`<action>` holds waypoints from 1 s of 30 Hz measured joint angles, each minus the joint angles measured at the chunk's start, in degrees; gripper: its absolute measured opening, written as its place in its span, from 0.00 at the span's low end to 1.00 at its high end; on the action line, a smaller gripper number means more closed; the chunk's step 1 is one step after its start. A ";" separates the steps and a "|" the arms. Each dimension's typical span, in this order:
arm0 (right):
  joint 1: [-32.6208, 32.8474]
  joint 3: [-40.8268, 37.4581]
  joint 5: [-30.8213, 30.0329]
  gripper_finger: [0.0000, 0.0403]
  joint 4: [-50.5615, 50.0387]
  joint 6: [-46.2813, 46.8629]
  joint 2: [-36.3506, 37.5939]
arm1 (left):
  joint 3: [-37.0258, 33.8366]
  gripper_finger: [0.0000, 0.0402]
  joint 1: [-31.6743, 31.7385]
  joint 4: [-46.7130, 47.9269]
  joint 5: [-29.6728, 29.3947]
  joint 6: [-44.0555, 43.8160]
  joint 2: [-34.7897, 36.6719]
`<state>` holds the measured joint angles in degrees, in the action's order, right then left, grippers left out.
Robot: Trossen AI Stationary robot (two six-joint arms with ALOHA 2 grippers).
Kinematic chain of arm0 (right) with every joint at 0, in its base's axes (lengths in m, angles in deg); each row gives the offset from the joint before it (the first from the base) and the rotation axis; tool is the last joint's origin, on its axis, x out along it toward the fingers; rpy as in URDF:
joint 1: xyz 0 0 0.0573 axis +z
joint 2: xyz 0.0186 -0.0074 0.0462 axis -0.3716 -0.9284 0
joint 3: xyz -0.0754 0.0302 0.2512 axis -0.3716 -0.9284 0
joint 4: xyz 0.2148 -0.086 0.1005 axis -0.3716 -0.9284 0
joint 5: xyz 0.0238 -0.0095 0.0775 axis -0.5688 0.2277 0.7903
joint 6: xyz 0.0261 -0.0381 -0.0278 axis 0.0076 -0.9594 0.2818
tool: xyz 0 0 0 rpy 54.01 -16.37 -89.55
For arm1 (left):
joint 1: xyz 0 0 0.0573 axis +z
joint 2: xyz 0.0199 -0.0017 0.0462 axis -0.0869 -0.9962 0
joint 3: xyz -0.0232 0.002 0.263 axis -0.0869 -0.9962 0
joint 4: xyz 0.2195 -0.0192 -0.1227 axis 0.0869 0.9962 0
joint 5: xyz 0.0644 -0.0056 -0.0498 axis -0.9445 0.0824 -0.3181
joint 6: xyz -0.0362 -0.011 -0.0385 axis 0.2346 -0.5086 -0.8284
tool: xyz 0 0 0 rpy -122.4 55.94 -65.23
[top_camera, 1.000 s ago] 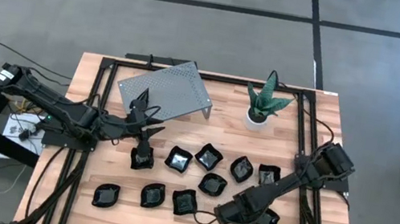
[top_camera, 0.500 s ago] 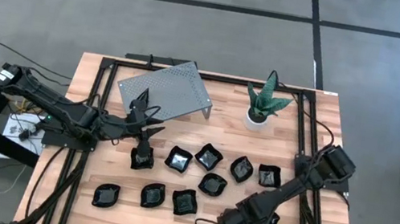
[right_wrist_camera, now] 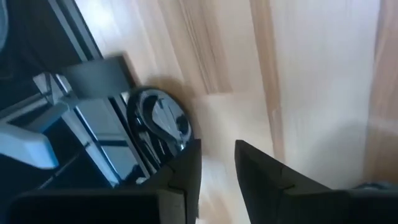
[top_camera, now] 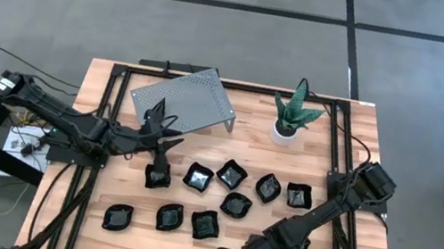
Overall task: Pick & Place Mini shaped plates
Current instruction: Stack the black drop-shaped plate on the black drop-shaped plate on the shelf
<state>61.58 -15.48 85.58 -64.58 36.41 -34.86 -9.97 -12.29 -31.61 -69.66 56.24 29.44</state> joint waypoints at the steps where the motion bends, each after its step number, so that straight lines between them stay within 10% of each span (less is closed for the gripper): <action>1: 0.05 0.01 -0.33 0.23 0.37 0.67 0.00 | 0.00 0.25 0.35 0.00 -0.08 0.00 0.00; 30: 4.16 -1.32 -4.50 0.23 3.85 6.65 -1.28 | 0.00 0.25 3.52 -0.02 -0.10 0.00 0.00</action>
<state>65.73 -16.79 81.09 -60.73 43.06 -36.14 -9.97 -8.77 -31.63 -69.76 56.24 29.44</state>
